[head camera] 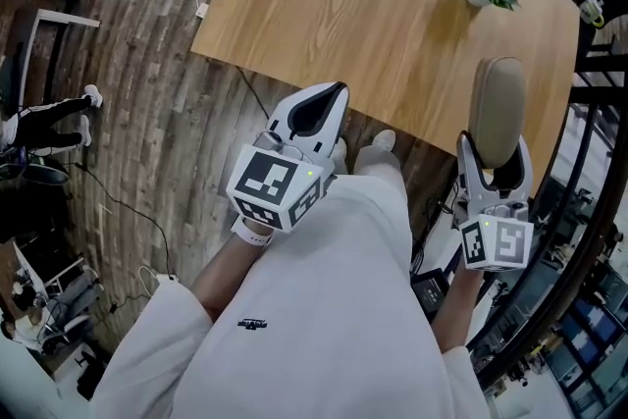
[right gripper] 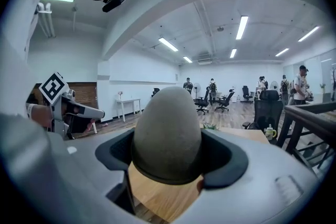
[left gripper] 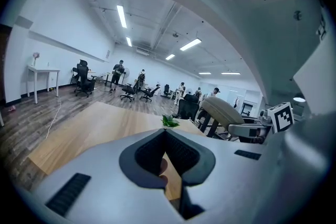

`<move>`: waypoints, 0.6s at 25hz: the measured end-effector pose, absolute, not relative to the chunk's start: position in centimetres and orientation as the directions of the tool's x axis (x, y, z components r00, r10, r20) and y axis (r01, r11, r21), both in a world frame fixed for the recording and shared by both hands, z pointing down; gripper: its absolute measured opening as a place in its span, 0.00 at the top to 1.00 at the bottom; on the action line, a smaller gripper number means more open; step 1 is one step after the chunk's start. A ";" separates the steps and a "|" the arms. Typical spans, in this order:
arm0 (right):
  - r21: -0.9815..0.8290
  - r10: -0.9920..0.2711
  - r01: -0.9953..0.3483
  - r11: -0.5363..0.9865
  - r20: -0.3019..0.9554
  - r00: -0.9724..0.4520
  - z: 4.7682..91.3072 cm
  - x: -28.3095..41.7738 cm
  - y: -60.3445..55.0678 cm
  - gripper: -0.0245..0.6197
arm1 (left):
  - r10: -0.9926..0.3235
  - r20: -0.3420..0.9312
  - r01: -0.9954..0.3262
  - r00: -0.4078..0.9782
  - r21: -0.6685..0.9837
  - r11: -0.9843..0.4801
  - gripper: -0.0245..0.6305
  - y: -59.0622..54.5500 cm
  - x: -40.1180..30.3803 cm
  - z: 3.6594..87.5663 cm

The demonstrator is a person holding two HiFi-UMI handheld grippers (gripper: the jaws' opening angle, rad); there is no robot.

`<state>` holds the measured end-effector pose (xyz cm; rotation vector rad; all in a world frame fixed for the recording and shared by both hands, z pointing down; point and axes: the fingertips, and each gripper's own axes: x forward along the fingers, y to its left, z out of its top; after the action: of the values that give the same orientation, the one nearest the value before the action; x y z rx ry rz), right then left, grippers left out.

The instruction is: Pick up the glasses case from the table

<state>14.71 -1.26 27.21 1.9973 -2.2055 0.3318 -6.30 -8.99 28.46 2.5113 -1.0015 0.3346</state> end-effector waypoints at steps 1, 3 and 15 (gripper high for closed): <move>-0.059 -0.963 -0.995 0.086 0.251 -0.098 26.9 14.6 -1.1 0.38 | -0.600 0.358 -0.696 0.716 0.289 -0.657 0.96 -9.0 -6.5 28.2; -0.052 -0.966 -0.996 0.076 0.244 -0.086 26.2 14.2 -0.7 0.38 | -0.598 0.346 -0.688 0.723 0.293 -0.664 0.96 -8.9 -6.8 27.6; -0.072 -0.976 -0.997 0.040 0.211 -0.054 24.6 12.9 1.2 0.38 | -0.586 0.310 -0.661 0.749 0.292 -0.691 0.96 -8.3 -7.1 25.6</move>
<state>12.91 1.22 24.59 2.0858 -2.1874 0.3029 -7.11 -8.30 25.59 2.5620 -0.9554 0.2706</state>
